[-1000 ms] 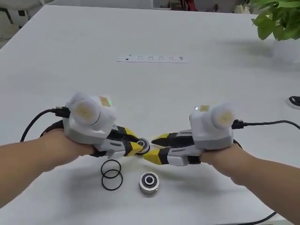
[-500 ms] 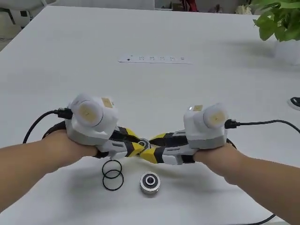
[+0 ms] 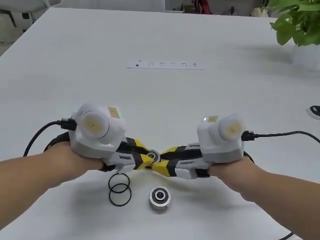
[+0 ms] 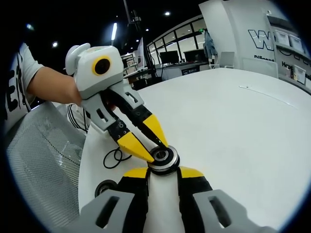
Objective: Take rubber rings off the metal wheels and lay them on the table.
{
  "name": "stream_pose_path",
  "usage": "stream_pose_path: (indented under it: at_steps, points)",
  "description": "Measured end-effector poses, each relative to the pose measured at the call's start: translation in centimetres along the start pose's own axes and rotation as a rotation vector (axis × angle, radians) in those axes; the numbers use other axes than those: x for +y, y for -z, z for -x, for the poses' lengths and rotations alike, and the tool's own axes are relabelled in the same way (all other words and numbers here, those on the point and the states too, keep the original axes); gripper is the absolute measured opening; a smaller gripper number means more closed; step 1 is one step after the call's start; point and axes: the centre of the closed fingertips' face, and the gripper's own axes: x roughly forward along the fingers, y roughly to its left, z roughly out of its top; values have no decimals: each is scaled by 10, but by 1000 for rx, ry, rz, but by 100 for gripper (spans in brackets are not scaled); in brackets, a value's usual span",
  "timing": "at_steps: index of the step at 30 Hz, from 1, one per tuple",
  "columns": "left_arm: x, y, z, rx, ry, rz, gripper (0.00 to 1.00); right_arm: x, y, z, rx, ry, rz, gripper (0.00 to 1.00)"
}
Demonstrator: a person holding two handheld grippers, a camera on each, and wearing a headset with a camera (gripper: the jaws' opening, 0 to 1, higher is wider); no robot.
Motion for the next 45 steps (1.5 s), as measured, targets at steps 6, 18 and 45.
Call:
stream_pose_path:
  at_steps: [6,18,45]
  points:
    - [0,1,0,1,-1,2,13,0,1,2,5,2,4,13]
    - [0,1,0,-1,-7,8,13,-4,2,3,6,7,-24,4]
    - [0,-1,-1,29,-35,16,12,-13,-13,8,-92,39,-265,0]
